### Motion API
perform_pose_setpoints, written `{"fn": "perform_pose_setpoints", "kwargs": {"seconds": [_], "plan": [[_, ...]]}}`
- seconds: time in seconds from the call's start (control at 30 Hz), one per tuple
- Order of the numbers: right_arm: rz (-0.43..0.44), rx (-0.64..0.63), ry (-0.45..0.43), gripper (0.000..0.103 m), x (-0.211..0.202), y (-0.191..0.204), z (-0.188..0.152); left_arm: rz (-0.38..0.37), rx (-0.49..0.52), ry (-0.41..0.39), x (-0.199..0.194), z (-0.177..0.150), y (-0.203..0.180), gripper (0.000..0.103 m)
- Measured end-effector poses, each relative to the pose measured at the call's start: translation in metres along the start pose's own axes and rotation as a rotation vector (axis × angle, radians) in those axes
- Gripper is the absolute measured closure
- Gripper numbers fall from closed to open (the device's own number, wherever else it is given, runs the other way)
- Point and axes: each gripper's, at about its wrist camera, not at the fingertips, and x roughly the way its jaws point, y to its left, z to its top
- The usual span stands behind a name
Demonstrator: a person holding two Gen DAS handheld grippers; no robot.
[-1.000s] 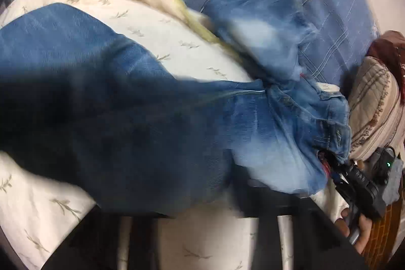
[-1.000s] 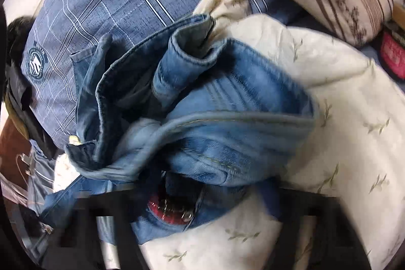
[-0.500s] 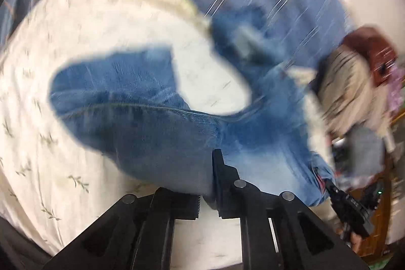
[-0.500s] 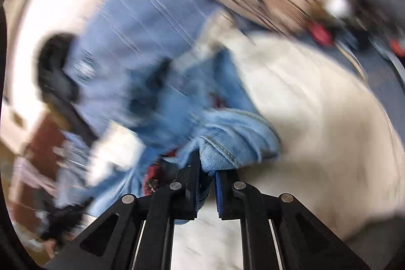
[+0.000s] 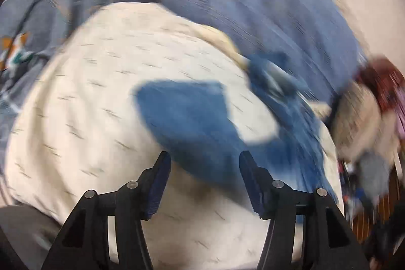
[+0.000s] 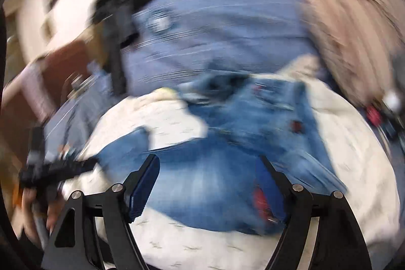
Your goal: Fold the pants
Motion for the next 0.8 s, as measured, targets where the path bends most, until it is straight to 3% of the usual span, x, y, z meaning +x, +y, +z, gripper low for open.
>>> {"fn": "perform_pose_setpoints", "kwargs": {"seconds": [0.1, 0.13, 0.27, 0.33, 0.43, 0.5, 0.57, 0.6, 0.7, 0.77, 0.8], "plan": [[0.177, -0.156, 0.093, 0.016, 0.043, 0.045, 0.010, 0.208, -0.108, 0.102, 0.022, 0.050, 0.021, 0.046], [0.239, -0.206, 0.143, 0.016, 0.066, 0.059, 0.017, 0.233, -0.122, 0.103, 0.023, 0.067, 0.020, 0.046], [0.387, -0.274, 0.262, 0.016, 0.140, 0.107, 0.033, 0.065, -0.136, 0.038, 0.033, 0.090, 0.052, 0.044], [0.426, -0.300, 0.278, 0.016, 0.163, 0.124, 0.036, 0.042, -0.216, 0.063, 0.050, 0.079, 0.060, 0.045], [0.482, -0.344, 0.344, 0.017, 0.192, 0.151, 0.027, 0.043, -0.237, 0.069, 0.055, 0.077, 0.060, 0.045], [0.472, -0.384, 0.407, 0.027, 0.205, 0.158, 0.014, 0.025, -0.273, 0.059, 0.054, 0.079, 0.073, 0.044], [0.377, -0.437, 0.421, 0.091, 0.199, 0.160, 0.008, 0.000, -0.285, 0.065, 0.054, 0.084, 0.082, 0.044], [0.359, -0.422, 0.416, 0.093, 0.195, 0.156, 0.010, -0.004, -0.276, 0.065, 0.046, 0.076, 0.078, 0.044], [0.390, -0.295, 0.285, 0.094, 0.147, 0.126, 0.046, -0.062, -0.227, 0.030, 0.037, 0.078, 0.067, 0.042], [0.416, -0.168, 0.190, 0.094, 0.121, 0.094, 0.076, -0.129, -0.197, -0.003, 0.034, 0.085, 0.068, 0.034], [0.418, -0.109, 0.143, 0.094, 0.113, 0.074, 0.089, -0.126, -0.185, -0.010, 0.031, 0.076, 0.062, 0.034]]}}
